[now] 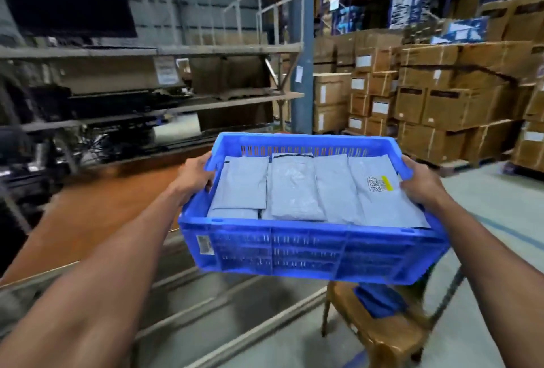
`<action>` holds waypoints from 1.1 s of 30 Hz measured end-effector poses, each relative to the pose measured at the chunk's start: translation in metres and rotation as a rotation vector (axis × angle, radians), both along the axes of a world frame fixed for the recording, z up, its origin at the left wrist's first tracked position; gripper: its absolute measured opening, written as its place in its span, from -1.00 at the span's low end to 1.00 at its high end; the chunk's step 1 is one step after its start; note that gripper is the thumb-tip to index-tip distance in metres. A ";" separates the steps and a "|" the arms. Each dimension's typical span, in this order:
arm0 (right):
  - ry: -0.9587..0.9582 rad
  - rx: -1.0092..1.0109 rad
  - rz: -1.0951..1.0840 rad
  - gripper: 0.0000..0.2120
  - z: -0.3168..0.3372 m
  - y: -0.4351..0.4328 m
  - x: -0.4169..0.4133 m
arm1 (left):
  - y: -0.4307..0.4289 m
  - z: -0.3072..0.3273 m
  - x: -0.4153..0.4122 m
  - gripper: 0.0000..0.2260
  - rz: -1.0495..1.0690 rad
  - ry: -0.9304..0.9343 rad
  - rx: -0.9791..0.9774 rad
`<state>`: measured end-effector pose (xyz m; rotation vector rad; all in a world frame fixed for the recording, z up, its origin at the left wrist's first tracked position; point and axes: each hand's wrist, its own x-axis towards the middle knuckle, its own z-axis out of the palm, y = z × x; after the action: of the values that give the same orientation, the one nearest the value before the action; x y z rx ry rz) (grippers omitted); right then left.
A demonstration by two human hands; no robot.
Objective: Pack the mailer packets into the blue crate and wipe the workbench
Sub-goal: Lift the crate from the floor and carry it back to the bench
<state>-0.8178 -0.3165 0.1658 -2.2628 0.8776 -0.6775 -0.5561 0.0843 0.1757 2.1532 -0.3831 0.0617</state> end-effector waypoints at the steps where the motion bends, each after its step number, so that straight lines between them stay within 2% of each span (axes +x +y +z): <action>1: -0.002 -0.006 0.057 -0.42 0.003 0.029 0.025 | 0.043 0.003 0.002 -0.34 0.063 -0.002 -0.012; 4: -0.022 -0.033 0.237 -0.49 0.007 0.118 0.100 | 0.171 0.004 0.010 -0.34 0.211 -0.003 -0.052; 9: -0.040 0.013 0.443 -0.40 -0.005 0.261 0.221 | 0.347 0.009 0.002 -0.42 0.381 -0.046 -0.048; 12: -0.012 0.026 0.496 -0.33 -0.021 0.323 0.296 | 0.432 0.006 0.013 -0.45 0.437 -0.036 -0.091; 16: 0.015 -0.011 0.514 -0.41 -0.005 0.425 0.323 | 0.519 0.001 0.045 -0.44 0.512 -0.027 -0.092; 23: 0.066 -0.068 0.504 -0.41 -0.014 0.462 0.413 | 0.568 -0.019 0.135 -0.42 0.520 0.029 -0.103; 33: 0.132 -0.025 0.511 -0.40 -0.050 0.457 0.598 | 0.549 -0.056 0.302 -0.41 0.588 0.119 -0.060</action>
<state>-0.2194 0.1405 0.1160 -2.4343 0.3164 -0.3092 -0.2537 0.6334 0.1197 2.1306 0.3250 0.2712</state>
